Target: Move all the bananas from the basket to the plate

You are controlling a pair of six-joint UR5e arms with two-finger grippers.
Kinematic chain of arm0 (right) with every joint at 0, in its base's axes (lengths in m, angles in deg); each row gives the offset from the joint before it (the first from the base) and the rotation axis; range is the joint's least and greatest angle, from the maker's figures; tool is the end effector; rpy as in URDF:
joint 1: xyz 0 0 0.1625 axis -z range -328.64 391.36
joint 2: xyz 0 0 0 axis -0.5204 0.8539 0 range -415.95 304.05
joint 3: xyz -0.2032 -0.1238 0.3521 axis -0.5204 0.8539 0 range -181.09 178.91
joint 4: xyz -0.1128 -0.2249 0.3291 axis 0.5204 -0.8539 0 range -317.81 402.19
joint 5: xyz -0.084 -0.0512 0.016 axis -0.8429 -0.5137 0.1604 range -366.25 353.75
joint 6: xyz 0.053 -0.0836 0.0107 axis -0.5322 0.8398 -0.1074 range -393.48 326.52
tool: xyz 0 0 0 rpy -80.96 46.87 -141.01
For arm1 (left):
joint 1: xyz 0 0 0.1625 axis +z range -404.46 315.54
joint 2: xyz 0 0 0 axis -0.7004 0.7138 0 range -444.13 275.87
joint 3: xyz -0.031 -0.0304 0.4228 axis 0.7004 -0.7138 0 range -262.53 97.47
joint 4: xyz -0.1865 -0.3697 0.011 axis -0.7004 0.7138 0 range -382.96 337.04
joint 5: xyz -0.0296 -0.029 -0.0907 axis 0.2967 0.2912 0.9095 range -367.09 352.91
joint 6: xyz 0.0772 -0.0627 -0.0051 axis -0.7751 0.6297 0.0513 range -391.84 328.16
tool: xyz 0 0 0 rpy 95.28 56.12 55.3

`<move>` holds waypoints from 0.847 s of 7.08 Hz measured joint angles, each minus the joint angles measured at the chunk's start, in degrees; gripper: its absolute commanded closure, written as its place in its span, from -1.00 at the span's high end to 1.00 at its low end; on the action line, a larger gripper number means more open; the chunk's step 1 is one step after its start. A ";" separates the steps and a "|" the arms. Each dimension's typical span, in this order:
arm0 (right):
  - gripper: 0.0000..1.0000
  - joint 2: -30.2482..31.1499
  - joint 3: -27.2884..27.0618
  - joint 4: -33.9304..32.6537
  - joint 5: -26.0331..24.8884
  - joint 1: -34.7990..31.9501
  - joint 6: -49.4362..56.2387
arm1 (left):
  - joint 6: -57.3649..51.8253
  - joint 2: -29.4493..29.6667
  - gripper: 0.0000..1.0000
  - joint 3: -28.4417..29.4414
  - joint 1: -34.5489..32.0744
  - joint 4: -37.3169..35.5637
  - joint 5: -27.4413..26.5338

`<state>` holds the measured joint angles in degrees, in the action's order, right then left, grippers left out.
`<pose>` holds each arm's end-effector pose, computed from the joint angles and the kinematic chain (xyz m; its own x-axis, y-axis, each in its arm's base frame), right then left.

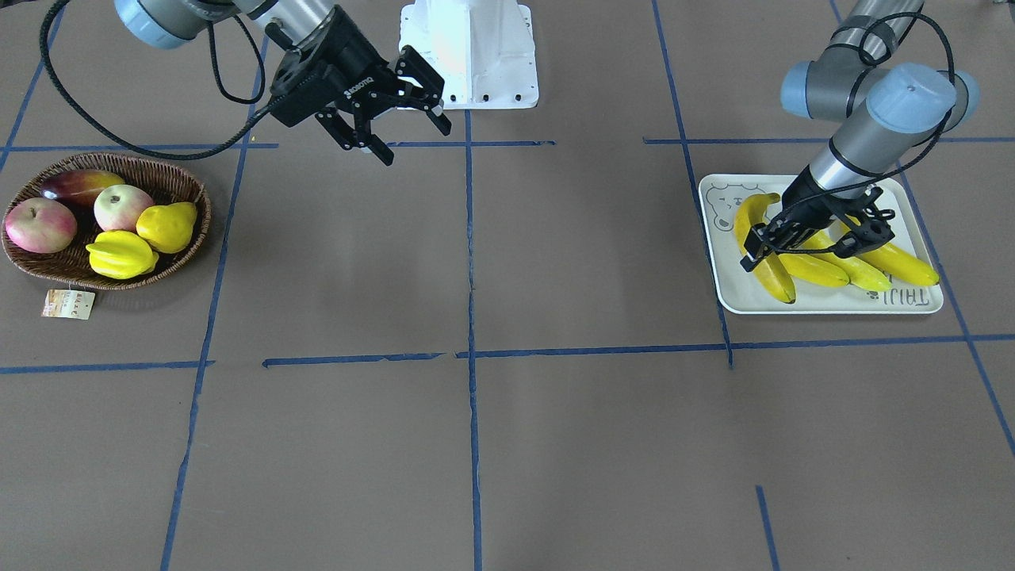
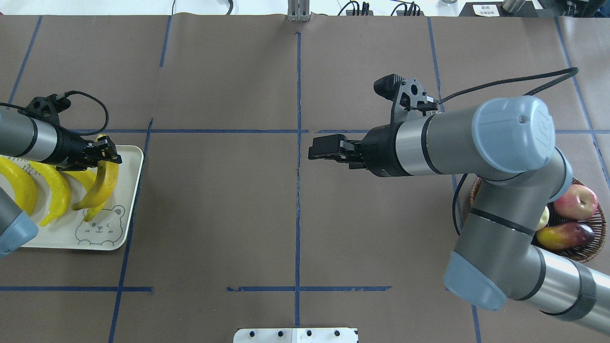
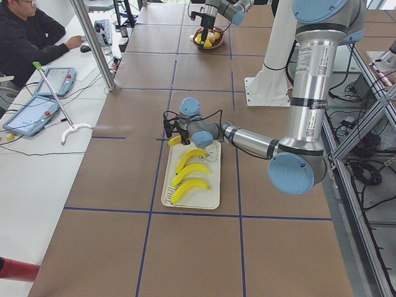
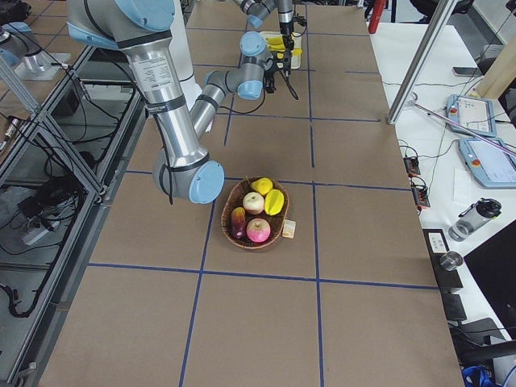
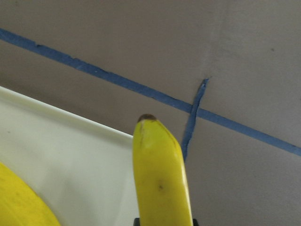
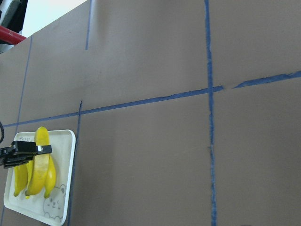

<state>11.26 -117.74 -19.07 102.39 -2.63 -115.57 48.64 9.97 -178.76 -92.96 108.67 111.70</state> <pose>-0.3847 -0.3818 0.1781 0.2054 -0.0189 0.9785 -0.2444 0.9671 0.0700 0.2982 -0.4658 0.4913 0.4696 -0.3120 -0.8259 0.3319 0.9292 -0.1623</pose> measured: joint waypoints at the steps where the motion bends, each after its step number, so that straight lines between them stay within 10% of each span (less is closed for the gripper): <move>1: 1.00 2.52 -0.57 -0.03 2.54 -2.46 1.30 | -0.04 -0.30 -0.68 0.07 0.09 0.04 -0.61; 2: 1.00 4.89 -0.75 -0.09 4.71 -5.05 3.53 | -0.05 -0.52 0.98 0.06 0.18 0.11 -1.38; 6: 1.00 12.10 0.83 -0.48 13.94 -17.14 14.91 | -0.16 -0.70 1.00 -0.73 0.70 0.49 -3.99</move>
<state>23.36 -116.91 -19.55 116.33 -19.78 -100.66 48.48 9.27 -179.49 -92.26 109.16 107.71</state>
